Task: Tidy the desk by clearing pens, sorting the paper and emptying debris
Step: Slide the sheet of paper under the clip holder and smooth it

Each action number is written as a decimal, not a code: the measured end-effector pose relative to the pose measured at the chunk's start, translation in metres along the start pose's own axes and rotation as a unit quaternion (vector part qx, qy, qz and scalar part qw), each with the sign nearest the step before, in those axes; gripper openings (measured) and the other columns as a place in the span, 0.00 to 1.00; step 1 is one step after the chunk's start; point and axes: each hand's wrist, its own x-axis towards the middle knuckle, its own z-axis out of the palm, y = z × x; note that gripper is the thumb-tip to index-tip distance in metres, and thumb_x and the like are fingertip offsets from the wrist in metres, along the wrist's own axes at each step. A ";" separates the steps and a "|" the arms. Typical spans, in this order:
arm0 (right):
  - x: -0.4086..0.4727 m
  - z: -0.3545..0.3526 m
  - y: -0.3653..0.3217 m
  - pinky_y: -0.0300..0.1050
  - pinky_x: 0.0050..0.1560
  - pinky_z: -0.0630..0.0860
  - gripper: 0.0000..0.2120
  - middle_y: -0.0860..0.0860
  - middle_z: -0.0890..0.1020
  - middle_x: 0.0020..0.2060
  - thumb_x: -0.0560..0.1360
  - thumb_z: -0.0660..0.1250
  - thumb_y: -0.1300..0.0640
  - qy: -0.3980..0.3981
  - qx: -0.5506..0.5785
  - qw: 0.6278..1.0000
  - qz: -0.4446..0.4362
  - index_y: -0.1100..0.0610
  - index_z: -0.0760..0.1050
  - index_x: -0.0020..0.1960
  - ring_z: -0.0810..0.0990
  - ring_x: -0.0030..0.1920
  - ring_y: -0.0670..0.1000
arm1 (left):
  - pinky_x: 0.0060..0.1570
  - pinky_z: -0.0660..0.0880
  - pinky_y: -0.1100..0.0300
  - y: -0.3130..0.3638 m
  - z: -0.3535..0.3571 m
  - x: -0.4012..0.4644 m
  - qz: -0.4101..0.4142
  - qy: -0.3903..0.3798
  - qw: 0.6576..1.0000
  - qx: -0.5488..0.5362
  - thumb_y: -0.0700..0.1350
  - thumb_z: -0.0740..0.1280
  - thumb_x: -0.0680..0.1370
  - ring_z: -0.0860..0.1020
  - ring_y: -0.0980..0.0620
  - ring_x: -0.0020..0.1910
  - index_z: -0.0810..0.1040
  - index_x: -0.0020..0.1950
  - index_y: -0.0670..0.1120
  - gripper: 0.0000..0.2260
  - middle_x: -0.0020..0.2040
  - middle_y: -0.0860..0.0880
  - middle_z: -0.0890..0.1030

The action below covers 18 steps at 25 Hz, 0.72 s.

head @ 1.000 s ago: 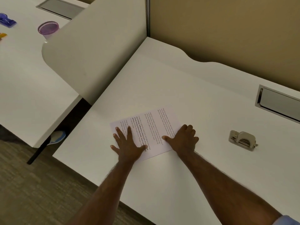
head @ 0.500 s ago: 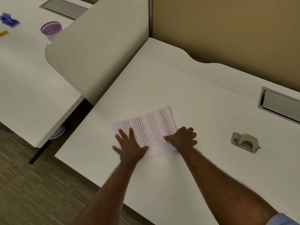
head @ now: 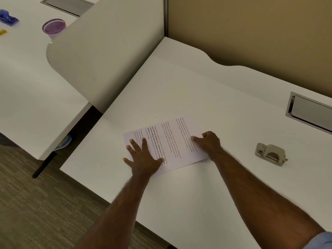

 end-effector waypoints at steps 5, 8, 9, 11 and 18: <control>0.011 -0.014 0.025 0.44 0.37 0.65 0.16 0.54 0.69 0.28 0.72 0.68 0.58 -0.044 0.011 0.999 -0.026 0.58 0.68 0.29 0.68 0.35 0.53 | 0.68 0.40 0.31 0.000 -0.001 0.000 0.000 0.000 1.000 -0.012 0.63 0.70 0.69 0.36 0.38 0.76 0.42 0.78 0.50 0.49 0.77 0.42 0.35; 0.010 -0.010 0.035 0.43 0.40 0.69 0.11 0.59 0.75 0.32 0.70 0.70 0.59 -0.028 0.069 0.997 -0.011 0.67 0.76 0.36 0.71 0.36 0.51 | 0.69 0.41 0.32 0.001 -0.004 -0.004 0.006 0.004 1.000 -0.024 0.62 0.71 0.69 0.36 0.39 0.76 0.42 0.78 0.49 0.49 0.78 0.43 0.36; 0.011 -0.008 0.039 0.44 0.43 0.72 0.10 0.61 0.78 0.34 0.70 0.71 0.59 -0.024 0.094 0.995 -0.005 0.68 0.78 0.38 0.74 0.38 0.51 | 0.70 0.42 0.32 0.001 -0.005 -0.006 0.010 0.019 0.999 -0.042 0.61 0.71 0.69 0.37 0.39 0.76 0.43 0.78 0.49 0.49 0.78 0.43 0.37; 0.011 -0.009 0.045 0.48 0.48 0.76 0.08 0.56 0.80 0.38 0.70 0.71 0.60 -0.022 0.130 0.991 0.012 0.65 0.80 0.41 0.76 0.42 0.52 | 0.71 0.46 0.35 -0.003 -0.008 -0.011 0.010 0.079 0.992 -0.098 0.57 0.73 0.70 0.42 0.41 0.77 0.46 0.78 0.48 0.47 0.79 0.44 0.42; -0.010 -0.028 0.085 0.49 0.50 0.75 0.04 0.53 0.81 0.40 0.73 0.69 0.62 -0.026 0.228 0.973 0.028 0.62 0.80 0.41 0.76 0.42 0.52 | 0.63 0.70 0.49 -0.020 -0.015 -0.023 -0.090 0.158 0.919 -0.349 0.48 0.70 0.75 0.72 0.42 0.62 0.66 0.70 0.41 0.27 0.65 0.41 0.70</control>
